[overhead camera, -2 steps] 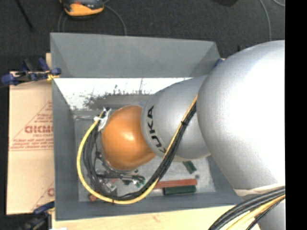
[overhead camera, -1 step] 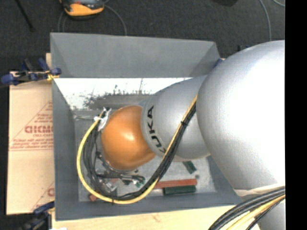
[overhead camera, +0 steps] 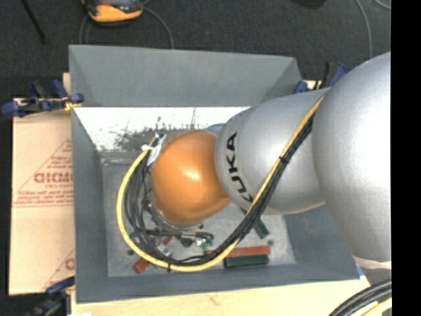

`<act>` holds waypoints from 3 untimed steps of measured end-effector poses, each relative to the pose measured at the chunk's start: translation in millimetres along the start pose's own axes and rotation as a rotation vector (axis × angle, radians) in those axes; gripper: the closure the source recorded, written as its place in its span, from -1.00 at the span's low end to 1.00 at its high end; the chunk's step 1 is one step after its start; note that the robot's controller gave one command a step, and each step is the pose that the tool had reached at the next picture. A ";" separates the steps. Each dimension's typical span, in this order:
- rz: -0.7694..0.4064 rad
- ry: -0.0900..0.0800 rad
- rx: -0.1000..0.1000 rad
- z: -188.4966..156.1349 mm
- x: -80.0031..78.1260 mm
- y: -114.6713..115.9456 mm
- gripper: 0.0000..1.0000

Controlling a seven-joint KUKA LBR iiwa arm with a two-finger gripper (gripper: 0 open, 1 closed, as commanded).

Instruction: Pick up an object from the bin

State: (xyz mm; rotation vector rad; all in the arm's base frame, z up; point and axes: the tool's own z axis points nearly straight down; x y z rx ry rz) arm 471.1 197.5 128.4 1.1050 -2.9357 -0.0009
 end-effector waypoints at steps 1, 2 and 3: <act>0.006 -0.011 0.004 -37.5 1.8 -11.1 1.00; 0.005 -0.004 0.002 -70.9 -16.2 -13.2 1.00; 0.022 -0.008 0.003 -103.1 5.0 -22.7 1.00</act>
Offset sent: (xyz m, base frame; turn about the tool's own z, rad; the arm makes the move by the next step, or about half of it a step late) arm 0.0279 0.0067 0.0871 0.0007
